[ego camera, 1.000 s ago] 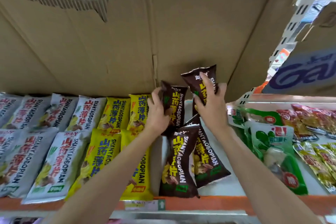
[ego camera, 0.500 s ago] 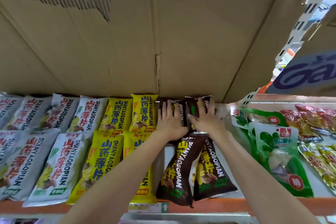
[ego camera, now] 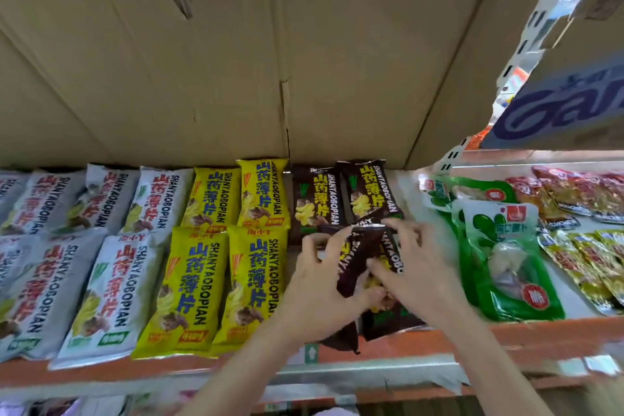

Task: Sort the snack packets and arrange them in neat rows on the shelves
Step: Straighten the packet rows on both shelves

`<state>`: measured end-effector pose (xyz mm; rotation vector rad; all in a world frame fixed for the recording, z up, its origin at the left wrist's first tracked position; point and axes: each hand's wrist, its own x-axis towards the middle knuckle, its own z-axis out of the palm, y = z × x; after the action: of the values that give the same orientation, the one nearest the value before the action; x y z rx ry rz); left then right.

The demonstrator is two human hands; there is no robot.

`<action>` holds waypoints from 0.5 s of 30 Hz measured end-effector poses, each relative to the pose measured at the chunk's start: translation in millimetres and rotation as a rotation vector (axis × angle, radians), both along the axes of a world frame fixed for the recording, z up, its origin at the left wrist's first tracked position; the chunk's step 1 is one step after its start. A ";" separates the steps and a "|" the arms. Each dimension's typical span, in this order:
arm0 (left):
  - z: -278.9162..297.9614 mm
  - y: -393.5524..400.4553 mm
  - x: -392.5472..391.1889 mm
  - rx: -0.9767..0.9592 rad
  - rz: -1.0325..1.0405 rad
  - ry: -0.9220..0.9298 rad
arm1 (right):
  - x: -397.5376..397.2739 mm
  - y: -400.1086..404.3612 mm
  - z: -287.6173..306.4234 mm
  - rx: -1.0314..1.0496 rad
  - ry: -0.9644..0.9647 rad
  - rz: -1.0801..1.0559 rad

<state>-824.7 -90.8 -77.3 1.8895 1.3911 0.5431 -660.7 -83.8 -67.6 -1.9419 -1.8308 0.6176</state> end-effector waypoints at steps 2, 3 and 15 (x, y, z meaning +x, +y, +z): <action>-13.6 -6.7 1.7 0.073 -0.052 0.152 | -6.7 -14.1 -12.9 -0.100 -0.003 0.045; -16.6 -6.4 2.3 0.065 -0.052 0.183 | -7.8 -15.5 -16.2 -0.134 -0.008 0.040; -5.9 -8.2 -8.5 0.248 0.288 0.028 | 3.9 -26.9 -9.4 0.032 0.086 -0.093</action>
<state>-833.2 -99.0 -83.2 1.9016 1.6928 0.8670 -656.8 -110.7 -77.0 -1.9362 -1.6787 0.6289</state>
